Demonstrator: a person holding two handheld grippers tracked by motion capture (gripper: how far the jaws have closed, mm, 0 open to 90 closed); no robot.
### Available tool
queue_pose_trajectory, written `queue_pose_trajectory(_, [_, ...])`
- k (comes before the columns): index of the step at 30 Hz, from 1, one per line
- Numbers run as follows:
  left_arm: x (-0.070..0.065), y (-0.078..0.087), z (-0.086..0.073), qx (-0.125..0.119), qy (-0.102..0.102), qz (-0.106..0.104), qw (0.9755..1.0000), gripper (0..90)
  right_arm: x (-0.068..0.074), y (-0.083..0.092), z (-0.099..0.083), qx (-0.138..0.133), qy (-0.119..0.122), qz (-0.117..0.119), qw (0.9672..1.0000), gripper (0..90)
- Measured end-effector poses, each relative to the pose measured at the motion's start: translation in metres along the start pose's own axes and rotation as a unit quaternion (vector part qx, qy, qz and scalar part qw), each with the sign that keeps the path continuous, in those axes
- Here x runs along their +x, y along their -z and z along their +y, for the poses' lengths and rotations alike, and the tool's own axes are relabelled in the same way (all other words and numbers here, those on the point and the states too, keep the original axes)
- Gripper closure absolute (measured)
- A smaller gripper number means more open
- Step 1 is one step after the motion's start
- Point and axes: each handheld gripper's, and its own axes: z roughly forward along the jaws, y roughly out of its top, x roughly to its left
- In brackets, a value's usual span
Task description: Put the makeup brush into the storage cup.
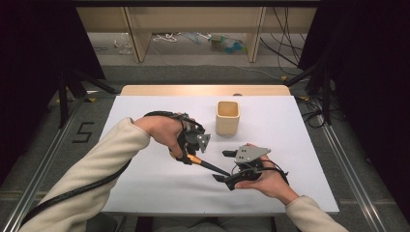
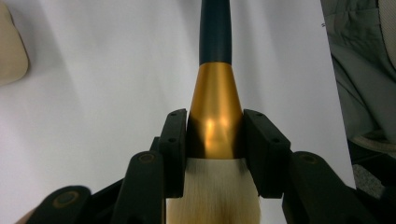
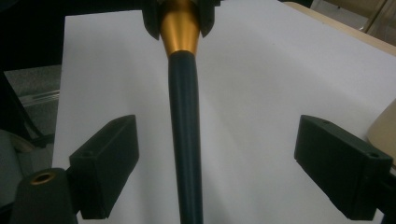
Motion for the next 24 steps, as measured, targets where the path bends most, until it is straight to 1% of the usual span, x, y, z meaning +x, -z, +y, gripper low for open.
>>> queue_pose_trajectory(2, [0.0, 0.0, 0.001, 0.001, -0.001, 0.0, 1.0, 62.2, 0.0, -0.001, 0.001, 0.003, 0.002, 0.002, 1.0, 16.0])
queue_pose_trajectory(3, [0.0, 0.0, 0.002, 0.003, -0.002, -0.001, 1.0, 62.2, 0.0, -0.001, 0.002, 0.01, 0.004, 0.007, 0.9999, 16.4])
queue_pose_trajectory(4, [0.0, 0.0, 0.003, 0.003, -0.002, -0.002, 1.0, 62.1, 0.001, -0.003, 0.001, 0.005, 0.005, 0.003, 1.0, 16.9])
queue_pose_trajectory(5, [0.0, -0.001, 0.003, 0.001, -0.003, -0.001, 1.0, 62.2, 0.0, -0.004, 0.002, 0.009, 0.006, 0.006, 0.9999, 17.6])
queue_pose_trajectory(6, [0.0, -0.001, 0.004, 0.001, -0.003, -0.001, 1.0, 62.2, 0.001, -0.005, 0.002, 0.008, 0.004, 0.003, 1.0, 18.1])
queue_pose_trajectory(9, [0.0, -0.001, 0.006, 0.002, -0.007, -0.001, 1.0, 62.2, 0.001, -0.007, 0.002, 0.013, 0.004, 0.006, 0.9999, 21.5])
queue_pose_trajectory(10, [0.0, -0.001, 0.006, 0.003, -0.007, 0.0, 1.0, 62.1, 0.001, -0.008, 0.002, 0.01, 0.005, 0.003, 0.9999, 23.0])
queue_pose_trajectory(11, [0.0, -0.001, 0.006, 0.001, -0.008, 0.0, 1.0, 62.2, 0.001, -0.007, 0.003, 0.017, 0.006, 0.007, 0.9998, 24.2])
queue_pose_trajectory(12, [0.0, -0.001, 0.007, 0.002, -0.007, -0.002, 1.0, 62.1, 0.002, -0.009, 0.003, 0.014, 0.007, 0.003, 0.9999, 25.3])
queue_pose_trajectory(13, [0.0, -0.001, 0.007, 0.002, -0.008, 0.0, 1.0, 62.1, 0.002, -0.009, 0.003, 0.02, 0.008, 0.008, 0.9997, 26.5])
queue_pose_trajectory(15, [0.0, -0.001, 0.006, 0.003, -0.007, -0.002, 1.0, 62.2, 0.003, -0.01, 0.003, 0.021, 0.01, 0.008, 0.9997, 29.6])
queue_pose_trajectory(16, [0.0, -0.001, 0.006, 0.001, -0.007, 0.0, 1.0, 62.2, 0.003, -0.01, 0.003, 0.023, 0.01, 0.007, 0.9997, 31.5])
queue_pose_trajectory(18, [0.0, -0.001, 0.006, 0.003, -0.007, -0.002, 1.0, 62.2, 0.003, -0.011, 0.004, 0.015, 0.012, 0.005, 0.9998, 35.5])
queue_pose_trajectory(22, [0.0, -0.001, 0.008, 0.003, -0.009, -0.001, 1.0, 62.2, 0.004, -0.012, 0.004, 0.02, 0.014, 0.009, 0.9997, 44.3])
queue_pose_trajectory(23, [0.0, -0.001, 0.008, 0.003, -0.009, -0.001, 1.0, 62.2, 0.004, -0.011, 0.004, 0.026, 0.014, 0.013, 0.9995, 46.2])
queue_pose_trajectory(24, [0.0, -0.001, 0.008, 0.002, -0.009, -0.001, 1.0, 62.2, 0.005, -0.013, 0.004, 0.022, 0.017, 0.011, 0.9996, 48.1])
